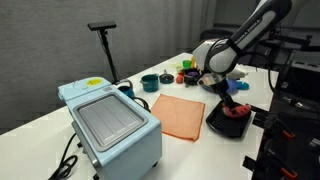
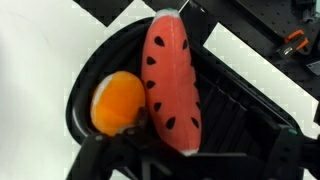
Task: Put the pineapple, the watermelon and the orange plush toys in the green bowl
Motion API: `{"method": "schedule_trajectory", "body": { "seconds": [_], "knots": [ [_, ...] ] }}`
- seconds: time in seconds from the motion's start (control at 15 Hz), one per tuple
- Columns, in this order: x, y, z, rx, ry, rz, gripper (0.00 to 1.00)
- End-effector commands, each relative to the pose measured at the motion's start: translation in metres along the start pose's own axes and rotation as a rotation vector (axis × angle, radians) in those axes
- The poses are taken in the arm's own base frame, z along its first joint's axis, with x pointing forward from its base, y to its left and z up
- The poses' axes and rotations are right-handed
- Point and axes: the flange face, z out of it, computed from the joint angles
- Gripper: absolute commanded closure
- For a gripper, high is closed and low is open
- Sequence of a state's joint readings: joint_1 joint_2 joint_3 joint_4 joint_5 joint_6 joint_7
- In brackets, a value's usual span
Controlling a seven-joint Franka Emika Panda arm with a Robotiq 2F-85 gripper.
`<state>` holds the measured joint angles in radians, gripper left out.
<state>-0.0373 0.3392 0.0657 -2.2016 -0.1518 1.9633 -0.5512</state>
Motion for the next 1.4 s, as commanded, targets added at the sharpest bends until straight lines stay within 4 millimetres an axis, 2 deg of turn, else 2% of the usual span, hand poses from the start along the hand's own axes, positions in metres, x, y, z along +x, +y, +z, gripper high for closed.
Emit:
{"method": "schedule_trajectory", "body": {
  "seconds": [0.0,0.4,0.67,0.8,1.0,1.2,1.33],
  "knots": [
    [-0.001,-0.003,0.005,-0.039,0.000,-0.020,0.18],
    [0.000,-0.004,0.007,-0.056,0.020,-0.019,0.67],
    [-0.004,-0.002,-0.008,-0.086,0.051,-0.010,0.96],
    [-0.009,0.000,-0.027,-0.105,0.090,0.004,1.00],
    [-0.030,0.010,-0.074,-0.149,0.157,0.085,0.98],
    [-0.071,0.031,-0.126,-0.150,0.306,0.208,0.98],
    [-0.100,0.050,-0.152,-0.155,0.383,0.285,0.98]
  ]
}}
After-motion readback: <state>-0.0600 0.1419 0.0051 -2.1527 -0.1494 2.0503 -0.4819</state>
